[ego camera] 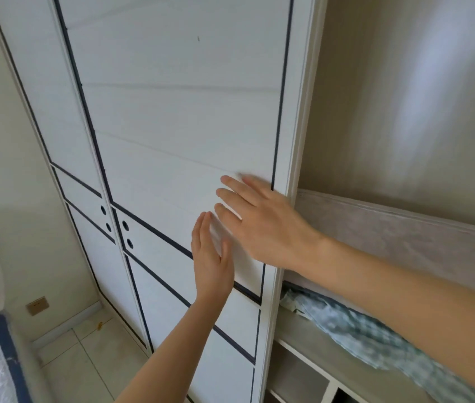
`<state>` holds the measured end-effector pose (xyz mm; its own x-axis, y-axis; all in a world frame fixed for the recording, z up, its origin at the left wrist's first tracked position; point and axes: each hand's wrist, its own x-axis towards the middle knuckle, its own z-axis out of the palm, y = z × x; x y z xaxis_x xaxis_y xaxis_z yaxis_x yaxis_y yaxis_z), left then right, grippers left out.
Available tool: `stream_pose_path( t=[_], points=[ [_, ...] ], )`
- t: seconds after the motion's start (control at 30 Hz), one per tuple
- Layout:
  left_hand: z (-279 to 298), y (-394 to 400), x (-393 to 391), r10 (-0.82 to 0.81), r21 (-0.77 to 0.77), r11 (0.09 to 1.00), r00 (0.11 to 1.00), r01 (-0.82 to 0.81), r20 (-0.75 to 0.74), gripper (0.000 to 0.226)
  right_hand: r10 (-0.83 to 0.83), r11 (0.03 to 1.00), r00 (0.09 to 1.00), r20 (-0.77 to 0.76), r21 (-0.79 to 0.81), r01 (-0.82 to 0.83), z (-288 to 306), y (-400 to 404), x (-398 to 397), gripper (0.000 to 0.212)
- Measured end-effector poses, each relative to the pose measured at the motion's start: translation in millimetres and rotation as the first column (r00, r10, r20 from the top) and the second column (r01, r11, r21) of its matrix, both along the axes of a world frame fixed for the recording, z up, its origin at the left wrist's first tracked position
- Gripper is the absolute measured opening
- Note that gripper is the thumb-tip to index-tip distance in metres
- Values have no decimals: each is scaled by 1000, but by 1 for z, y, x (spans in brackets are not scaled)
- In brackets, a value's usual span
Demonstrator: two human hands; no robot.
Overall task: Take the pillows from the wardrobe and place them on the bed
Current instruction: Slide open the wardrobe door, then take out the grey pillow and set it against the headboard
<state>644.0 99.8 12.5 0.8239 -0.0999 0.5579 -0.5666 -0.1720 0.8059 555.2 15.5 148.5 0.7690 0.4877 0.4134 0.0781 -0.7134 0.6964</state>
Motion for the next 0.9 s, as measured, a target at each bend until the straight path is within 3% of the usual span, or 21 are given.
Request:
stream_pose_path(
  t=[0.13,0.23,0.43,0.67,0.8,0.9],
  points=[
    [20,3,-21,-12,-82,996,972,32,234,42,134,964,989,69,222,-146,-5,-10,-33,40],
    [27,-2,-47,-35,-99,992,916,81,399,38,162,911,972,172,352,-214,-13,-32,-59,27],
    [18,-35,-98,-195,-13,971,826,238,529,34,20,873,984,175,477,-102,-35,-96,-94,28],
    [-18,-117,-122,-398,209,915,858,346,326,31,-239,810,971,25,556,185,-70,-197,-121,26],
    [-39,-166,-123,-386,270,904,906,333,175,28,-345,733,937,-53,609,304,-80,-259,-125,27],
    [-52,-198,-123,-296,254,919,954,300,-55,27,-421,659,901,-101,648,381,-87,-310,-118,27]
  ],
)
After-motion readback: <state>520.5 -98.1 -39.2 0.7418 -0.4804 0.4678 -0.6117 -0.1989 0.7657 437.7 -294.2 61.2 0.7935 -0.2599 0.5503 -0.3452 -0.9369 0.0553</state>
